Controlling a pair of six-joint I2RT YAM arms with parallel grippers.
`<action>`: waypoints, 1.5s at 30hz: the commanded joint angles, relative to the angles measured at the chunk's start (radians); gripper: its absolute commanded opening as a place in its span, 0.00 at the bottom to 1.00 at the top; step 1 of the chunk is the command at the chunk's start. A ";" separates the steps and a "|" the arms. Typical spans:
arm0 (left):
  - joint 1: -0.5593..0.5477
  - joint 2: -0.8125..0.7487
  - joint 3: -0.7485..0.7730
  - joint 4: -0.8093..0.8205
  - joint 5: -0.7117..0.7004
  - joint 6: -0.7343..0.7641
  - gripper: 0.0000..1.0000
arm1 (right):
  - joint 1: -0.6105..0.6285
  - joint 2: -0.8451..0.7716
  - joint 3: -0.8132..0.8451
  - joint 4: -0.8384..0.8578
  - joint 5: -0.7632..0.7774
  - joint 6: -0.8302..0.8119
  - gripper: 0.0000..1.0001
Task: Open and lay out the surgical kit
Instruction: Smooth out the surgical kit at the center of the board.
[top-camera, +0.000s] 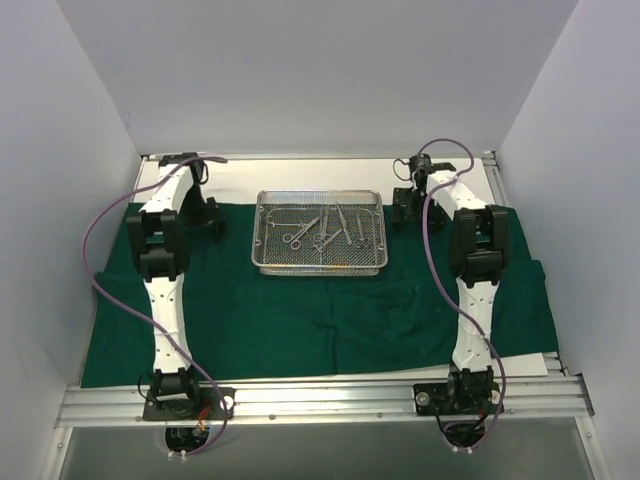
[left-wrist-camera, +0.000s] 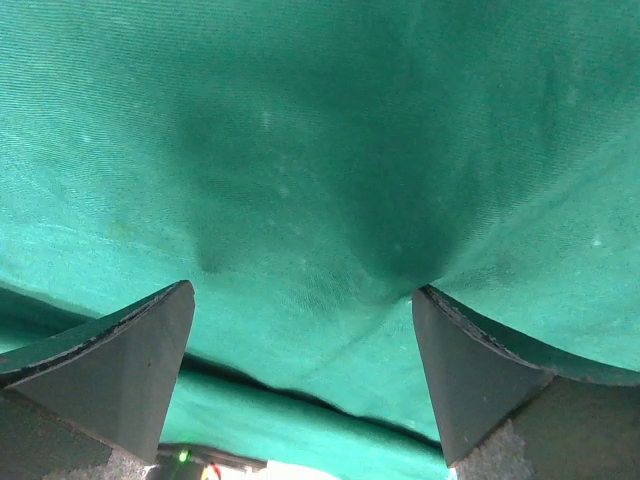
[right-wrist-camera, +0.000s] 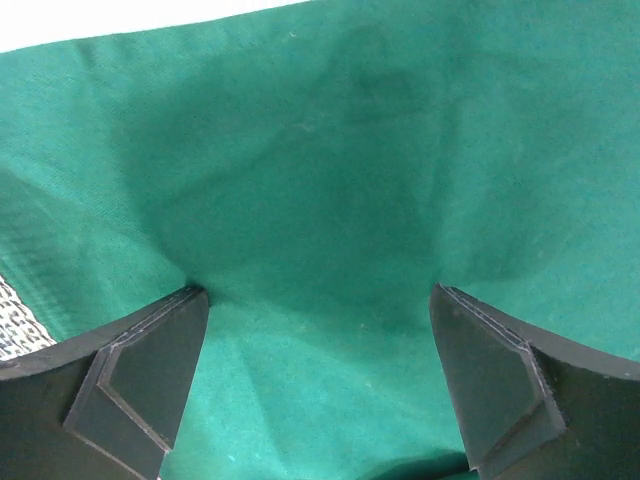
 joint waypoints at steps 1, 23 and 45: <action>0.001 0.092 0.114 -0.051 -0.017 -0.020 1.00 | 0.005 0.088 0.036 -0.007 0.022 -0.014 1.00; 0.071 0.442 0.597 0.025 0.330 -0.018 0.82 | 0.012 0.504 0.639 -0.188 0.105 0.081 1.00; 0.174 0.252 0.553 0.316 0.510 -0.183 0.82 | -0.043 0.416 0.742 0.063 -0.099 0.123 1.00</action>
